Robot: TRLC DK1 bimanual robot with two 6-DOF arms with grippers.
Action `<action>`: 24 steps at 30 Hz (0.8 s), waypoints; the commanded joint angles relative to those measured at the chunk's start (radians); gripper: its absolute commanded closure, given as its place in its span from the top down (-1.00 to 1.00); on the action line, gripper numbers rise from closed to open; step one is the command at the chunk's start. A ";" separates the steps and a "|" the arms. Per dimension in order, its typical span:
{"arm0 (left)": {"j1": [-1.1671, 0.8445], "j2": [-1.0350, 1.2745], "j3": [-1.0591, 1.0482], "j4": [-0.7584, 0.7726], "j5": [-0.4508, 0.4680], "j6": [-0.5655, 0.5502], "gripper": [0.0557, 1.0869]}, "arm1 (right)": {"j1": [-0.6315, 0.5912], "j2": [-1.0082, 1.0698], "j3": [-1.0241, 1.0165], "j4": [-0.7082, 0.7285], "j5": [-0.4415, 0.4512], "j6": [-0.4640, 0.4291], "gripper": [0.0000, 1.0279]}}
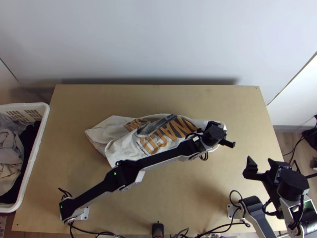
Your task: Fold the t-shirt
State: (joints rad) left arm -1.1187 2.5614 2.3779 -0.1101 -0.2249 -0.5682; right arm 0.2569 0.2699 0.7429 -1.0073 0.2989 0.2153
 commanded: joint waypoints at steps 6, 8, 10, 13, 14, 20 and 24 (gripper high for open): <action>0.026 -0.047 -0.006 0.063 -0.087 0.025 0.92 | 0.004 -0.015 0.006 -0.040 -0.009 0.022 0.92; 0.042 -0.102 -0.014 0.018 -0.087 0.030 0.92 | 0.005 -0.014 0.015 -0.053 -0.026 0.038 0.92; 0.063 -0.175 -0.039 -0.040 -0.085 0.030 0.92 | 0.008 -0.012 0.021 -0.068 -0.043 0.053 0.92; 0.111 -0.303 -0.106 -0.138 -0.085 0.030 0.92 | 0.008 -0.014 0.036 -0.080 -0.072 0.065 0.92; 0.132 -0.349 -0.131 -0.177 -0.083 0.028 0.92 | 0.010 -0.011 0.047 -0.083 -0.090 0.068 0.92; 0.295 -0.593 -0.281 -0.395 -0.079 0.031 0.92 | 0.047 0.091 0.084 -0.080 -0.210 0.130 0.92; 0.393 -0.794 -0.499 -0.376 -0.079 0.064 0.92 | 0.120 0.226 0.095 -0.037 -0.291 0.213 0.92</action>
State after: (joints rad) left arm -0.8749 2.0506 2.1239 -0.4133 -0.3050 -0.5373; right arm 0.3035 0.3450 0.8124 -1.0828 0.1184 0.3363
